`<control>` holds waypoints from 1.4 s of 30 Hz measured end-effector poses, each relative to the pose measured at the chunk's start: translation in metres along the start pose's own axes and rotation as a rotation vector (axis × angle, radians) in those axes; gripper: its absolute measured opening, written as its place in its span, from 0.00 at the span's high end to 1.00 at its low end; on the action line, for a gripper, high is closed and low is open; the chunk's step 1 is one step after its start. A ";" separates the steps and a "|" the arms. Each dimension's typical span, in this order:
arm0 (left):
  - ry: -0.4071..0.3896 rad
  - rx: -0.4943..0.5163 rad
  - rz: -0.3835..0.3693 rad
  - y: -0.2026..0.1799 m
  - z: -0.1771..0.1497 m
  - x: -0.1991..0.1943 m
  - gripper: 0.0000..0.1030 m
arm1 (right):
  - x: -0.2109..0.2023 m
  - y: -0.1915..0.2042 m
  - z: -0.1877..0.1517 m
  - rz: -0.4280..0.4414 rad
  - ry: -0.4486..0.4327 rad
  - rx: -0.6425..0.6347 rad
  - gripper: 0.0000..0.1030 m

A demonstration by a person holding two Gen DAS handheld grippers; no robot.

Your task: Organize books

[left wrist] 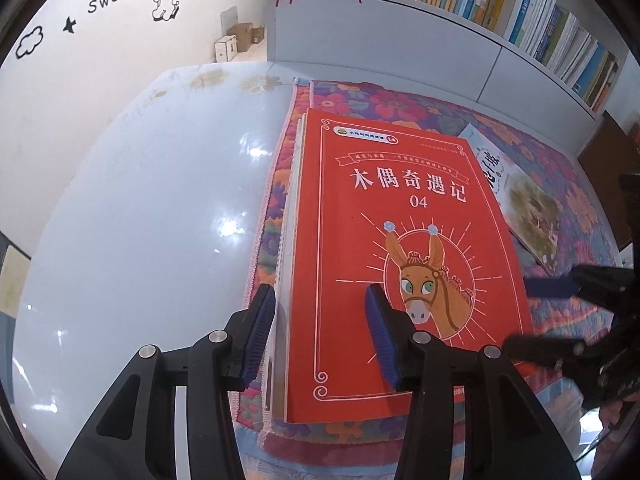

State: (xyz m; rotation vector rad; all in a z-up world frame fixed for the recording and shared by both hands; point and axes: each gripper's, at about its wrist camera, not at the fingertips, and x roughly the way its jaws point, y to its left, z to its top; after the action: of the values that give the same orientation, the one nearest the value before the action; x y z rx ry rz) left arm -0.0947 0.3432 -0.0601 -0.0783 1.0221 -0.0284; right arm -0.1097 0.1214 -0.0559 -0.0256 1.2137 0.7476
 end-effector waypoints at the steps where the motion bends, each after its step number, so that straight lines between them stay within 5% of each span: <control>1: 0.002 0.000 -0.003 0.000 0.000 0.000 0.56 | 0.003 0.002 -0.001 0.024 0.012 0.002 0.26; 15: -0.010 -0.003 0.044 -0.019 -0.003 -0.012 0.52 | 0.001 0.009 -0.006 0.067 0.028 -0.016 0.23; 26: -0.161 0.095 -0.120 -0.134 0.013 -0.048 0.31 | -0.110 -0.088 -0.045 -0.025 -0.223 0.095 0.23; 30: -0.120 0.082 -0.137 -0.178 0.021 -0.009 0.29 | -0.145 -0.137 -0.052 -0.073 -0.329 0.162 0.19; 35: -0.056 0.001 -0.160 -0.216 0.019 0.059 0.29 | -0.153 -0.185 -0.049 -0.246 -0.471 0.095 0.16; 39: -0.055 -0.129 -0.073 -0.225 0.019 0.098 0.29 | -0.132 -0.226 -0.028 -0.233 -0.445 0.051 0.16; 42: -0.130 -0.191 -0.018 -0.223 0.020 0.107 0.26 | -0.107 -0.248 -0.005 -0.188 -0.407 0.010 0.16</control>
State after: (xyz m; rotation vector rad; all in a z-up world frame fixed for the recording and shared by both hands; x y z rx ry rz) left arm -0.0191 0.1154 -0.1229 -0.2603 0.8923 0.0579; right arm 0.0027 -0.1246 -0.0576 0.0198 0.8140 0.5488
